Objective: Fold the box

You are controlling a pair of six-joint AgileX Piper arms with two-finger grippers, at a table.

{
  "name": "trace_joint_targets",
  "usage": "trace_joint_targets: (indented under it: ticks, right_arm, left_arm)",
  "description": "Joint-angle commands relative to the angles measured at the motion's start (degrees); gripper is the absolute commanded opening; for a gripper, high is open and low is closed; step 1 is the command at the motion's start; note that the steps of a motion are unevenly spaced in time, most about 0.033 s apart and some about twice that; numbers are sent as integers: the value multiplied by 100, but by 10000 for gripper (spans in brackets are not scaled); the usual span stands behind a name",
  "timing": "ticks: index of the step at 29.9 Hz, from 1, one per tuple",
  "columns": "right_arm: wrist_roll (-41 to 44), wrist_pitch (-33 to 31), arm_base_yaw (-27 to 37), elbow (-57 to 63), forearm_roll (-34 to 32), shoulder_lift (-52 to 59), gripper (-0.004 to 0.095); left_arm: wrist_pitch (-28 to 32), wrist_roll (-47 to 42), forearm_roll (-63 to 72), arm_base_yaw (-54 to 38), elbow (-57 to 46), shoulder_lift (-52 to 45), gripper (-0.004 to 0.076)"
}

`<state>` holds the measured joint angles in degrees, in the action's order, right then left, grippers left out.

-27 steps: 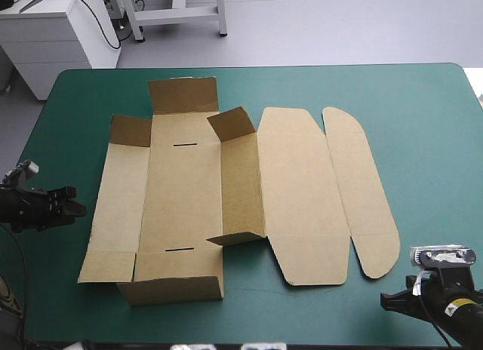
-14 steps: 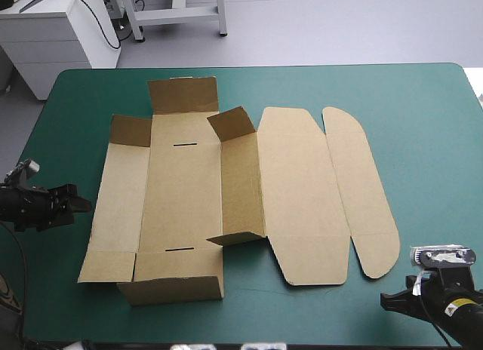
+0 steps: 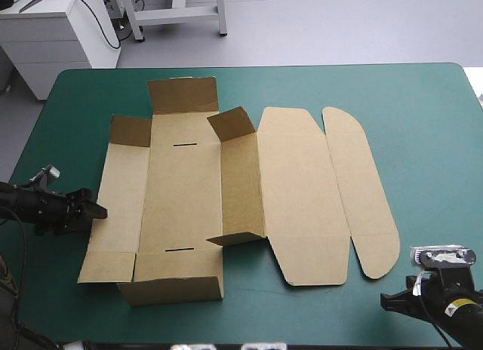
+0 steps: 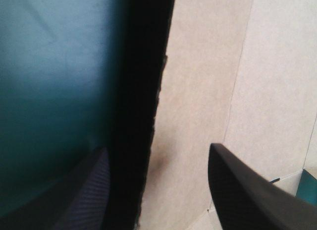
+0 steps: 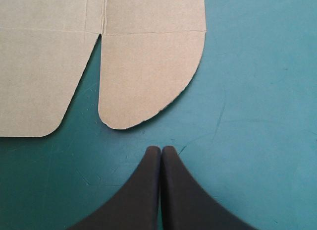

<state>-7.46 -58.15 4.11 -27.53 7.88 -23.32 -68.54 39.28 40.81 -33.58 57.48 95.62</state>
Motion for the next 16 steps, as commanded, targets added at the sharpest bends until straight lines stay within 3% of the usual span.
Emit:
trace_joint_targets:
  ticks: [1, 16]
  right_arm:
    - [-22, 248, -7, -122, 39, -33, -20]
    - [-22, 248, -7, -122, 39, -33, -20]
  left_arm:
    - [-556, -26, 329, 183, 96, -155, 421]
    - [-536, -166, 757, 986, 96, -51, 421]
